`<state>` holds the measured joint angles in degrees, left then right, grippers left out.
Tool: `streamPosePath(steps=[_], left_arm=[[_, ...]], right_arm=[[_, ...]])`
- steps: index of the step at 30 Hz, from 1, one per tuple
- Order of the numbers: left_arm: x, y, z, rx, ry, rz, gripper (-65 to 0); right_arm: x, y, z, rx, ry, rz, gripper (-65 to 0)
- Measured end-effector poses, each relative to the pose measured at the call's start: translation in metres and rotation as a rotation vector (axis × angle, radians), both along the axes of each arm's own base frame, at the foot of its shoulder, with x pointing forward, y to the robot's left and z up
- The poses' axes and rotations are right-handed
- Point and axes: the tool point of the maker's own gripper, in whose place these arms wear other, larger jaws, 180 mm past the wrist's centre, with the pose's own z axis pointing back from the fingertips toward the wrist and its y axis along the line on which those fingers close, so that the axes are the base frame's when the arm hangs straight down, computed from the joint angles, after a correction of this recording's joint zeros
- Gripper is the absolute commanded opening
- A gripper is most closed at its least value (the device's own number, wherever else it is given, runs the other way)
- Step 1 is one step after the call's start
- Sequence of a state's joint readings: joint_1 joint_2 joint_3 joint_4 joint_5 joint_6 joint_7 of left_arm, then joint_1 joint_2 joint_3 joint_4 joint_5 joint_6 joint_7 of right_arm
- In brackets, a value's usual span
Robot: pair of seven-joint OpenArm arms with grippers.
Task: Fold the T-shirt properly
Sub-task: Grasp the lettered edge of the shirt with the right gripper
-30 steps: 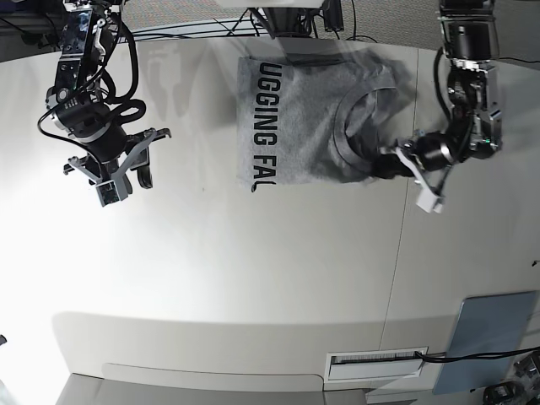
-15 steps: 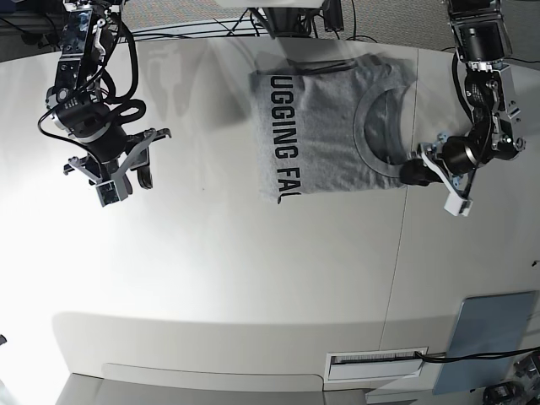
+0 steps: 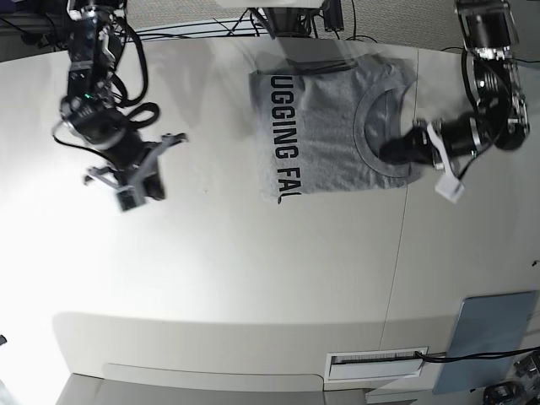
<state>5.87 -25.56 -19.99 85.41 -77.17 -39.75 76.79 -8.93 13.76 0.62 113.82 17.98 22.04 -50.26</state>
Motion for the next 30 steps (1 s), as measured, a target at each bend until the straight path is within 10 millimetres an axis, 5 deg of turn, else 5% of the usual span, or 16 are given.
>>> streamPosePath(steps=[9, 15, 22, 30], left_arm=[[-0.057, -0.01, -0.017, -0.031, 0.119, -0.054, -65.0], [-0.079, -0.01, -0.028, -0.035, 0.179, -0.051, -65.0], [-0.106, -0.004, -0.056, 0.076, 0.265, -0.058, -65.0], [-0.088, -0.013, -0.076, 0.143, 0.178, 0.064, -65.0]], right_arm=[[0.05, 0.101, -0.017, 0.099, 0.032, 0.171, -65.0], [0.065, 0.142, -0.039, 0.123, 0.118, 0.23, -65.0], [0.063, 0.168, -0.056, 0.053, 0.163, 0.312, -65.0], [0.042, 0.149, -0.09, -0.063, 0.244, 0.244, -65.0]])
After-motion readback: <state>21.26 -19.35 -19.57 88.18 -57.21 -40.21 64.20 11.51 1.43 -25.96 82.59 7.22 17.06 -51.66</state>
